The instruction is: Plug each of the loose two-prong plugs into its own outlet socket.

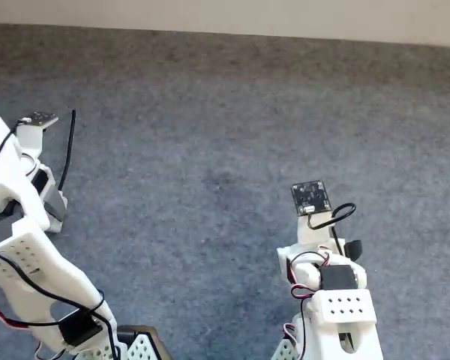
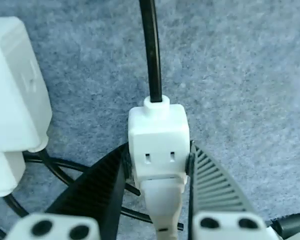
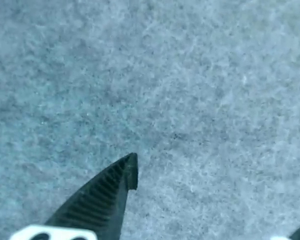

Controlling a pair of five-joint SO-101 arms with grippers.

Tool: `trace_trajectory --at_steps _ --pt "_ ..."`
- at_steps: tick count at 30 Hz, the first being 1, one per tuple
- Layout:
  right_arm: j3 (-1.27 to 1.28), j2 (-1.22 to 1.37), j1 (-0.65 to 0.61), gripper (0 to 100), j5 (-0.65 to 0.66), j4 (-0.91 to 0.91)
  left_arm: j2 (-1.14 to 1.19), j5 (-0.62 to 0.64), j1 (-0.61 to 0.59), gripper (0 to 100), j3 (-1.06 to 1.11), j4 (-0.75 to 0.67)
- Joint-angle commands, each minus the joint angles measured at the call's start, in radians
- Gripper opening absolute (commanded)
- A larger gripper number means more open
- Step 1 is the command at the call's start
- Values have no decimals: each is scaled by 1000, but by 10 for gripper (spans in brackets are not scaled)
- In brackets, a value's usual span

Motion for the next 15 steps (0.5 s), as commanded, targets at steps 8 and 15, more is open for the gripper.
trace_trajectory --at_steps 8,15 --pt "12 19 5 489 -6 -19 -21 32 -47 277 -232 91" --pt "13 19 5 489 -5 -16 -22 37 -82 277 -406 121"
